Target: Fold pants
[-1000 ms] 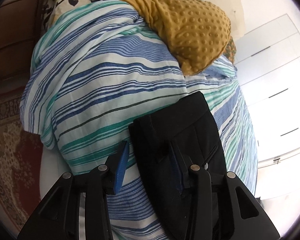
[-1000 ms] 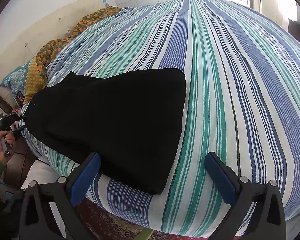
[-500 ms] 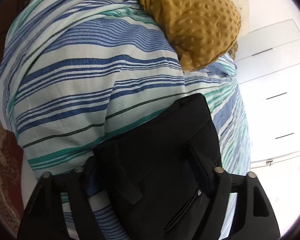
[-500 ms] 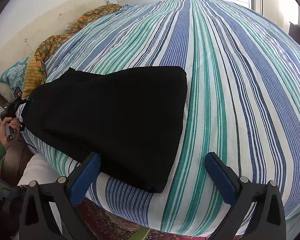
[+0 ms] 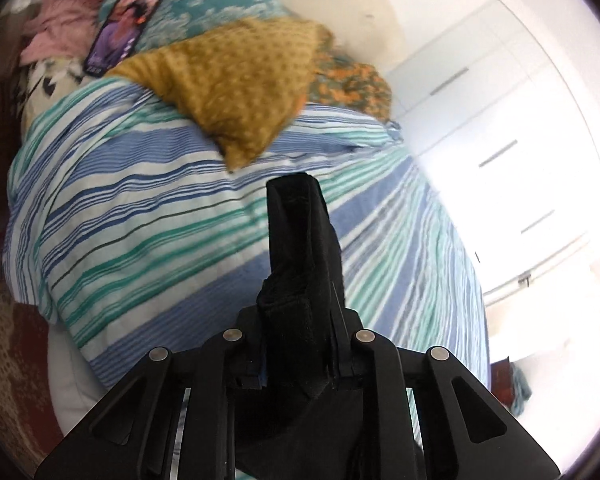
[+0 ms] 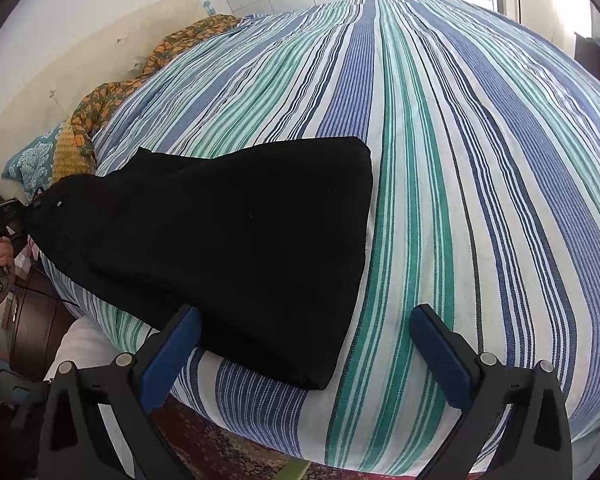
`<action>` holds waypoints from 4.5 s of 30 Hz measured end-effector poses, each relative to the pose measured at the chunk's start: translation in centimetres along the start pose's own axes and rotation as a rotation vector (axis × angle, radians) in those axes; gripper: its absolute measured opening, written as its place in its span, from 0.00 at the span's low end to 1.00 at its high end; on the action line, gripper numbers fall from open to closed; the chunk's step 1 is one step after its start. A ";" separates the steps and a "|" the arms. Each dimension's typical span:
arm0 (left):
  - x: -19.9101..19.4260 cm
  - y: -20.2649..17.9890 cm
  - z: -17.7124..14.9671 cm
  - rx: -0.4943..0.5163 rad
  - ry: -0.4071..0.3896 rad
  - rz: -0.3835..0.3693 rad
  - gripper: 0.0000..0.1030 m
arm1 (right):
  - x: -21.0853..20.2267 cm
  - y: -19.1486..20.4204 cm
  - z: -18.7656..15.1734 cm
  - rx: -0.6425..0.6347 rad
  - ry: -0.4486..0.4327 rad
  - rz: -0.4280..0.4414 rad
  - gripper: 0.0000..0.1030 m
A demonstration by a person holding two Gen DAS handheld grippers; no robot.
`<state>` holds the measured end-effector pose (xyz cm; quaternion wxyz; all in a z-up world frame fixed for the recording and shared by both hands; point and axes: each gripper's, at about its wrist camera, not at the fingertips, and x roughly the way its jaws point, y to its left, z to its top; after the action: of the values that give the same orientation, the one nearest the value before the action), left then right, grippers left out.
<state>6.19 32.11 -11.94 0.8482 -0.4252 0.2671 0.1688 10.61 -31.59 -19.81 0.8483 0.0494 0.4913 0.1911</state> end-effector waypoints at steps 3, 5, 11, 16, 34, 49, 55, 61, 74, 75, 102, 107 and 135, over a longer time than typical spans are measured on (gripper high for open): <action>-1.7 -6.5 -3.0 0.188 0.005 -0.055 0.19 | 0.0 -0.2 0.1 0.015 -0.004 0.011 1.00; -2.2 -11.5 -6.4 0.345 0.039 -0.094 0.19 | -0.1 -0.3 0.3 0.020 -0.008 0.015 1.00; 0.0 -22.2 -20.7 0.834 0.189 -0.090 0.19 | -1.8 -1.3 1.0 0.062 -0.079 -0.019 1.00; 6.7 -23.1 -33.1 1.175 0.318 0.076 0.24 | -3.7 -4.0 1.3 0.160 -0.150 -0.069 1.00; -0.9 -22.4 -28.8 1.094 0.128 0.137 0.89 | -3.9 -6.8 1.1 0.282 -0.162 -0.109 1.00; 0.1 -18.8 -26.8 0.939 0.174 0.203 0.89 | -2.9 -6.9 0.7 0.280 -0.125 -0.120 1.00; 0.2 -18.8 -26.8 0.937 0.177 0.208 0.89 | -2.7 -6.9 0.7 0.275 -0.117 -0.125 1.00; 0.2 -18.8 -26.8 0.936 0.176 0.209 0.89 | -2.5 -6.9 0.7 0.282 -0.111 -0.123 1.00; 0.2 -18.6 -26.4 0.924 0.172 0.217 0.89 | -2.2 -7.0 0.7 0.276 -0.101 -0.130 1.00; 0.2 -18.6 -26.3 0.923 0.172 0.218 0.89 | -2.2 -7.0 0.7 0.275 -0.100 -0.131 1.00; -1.7 -10.5 -17.0 0.529 0.155 0.238 0.89 | -1.2 0.9 4.8 0.367 0.083 0.741 0.82; -2.1 -10.6 -17.1 0.569 0.143 0.248 0.89 | 3.8 4.5 5.8 0.297 0.269 0.713 0.66; -2.3 -8.6 -16.3 0.554 0.151 0.292 0.89 | 5.8 9.0 7.3 0.067 0.337 0.592 0.20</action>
<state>3.71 13.73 -13.28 0.8763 -0.1465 0.4232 0.1777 16.95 -20.40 -18.35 0.6608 0.1853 0.5950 0.4183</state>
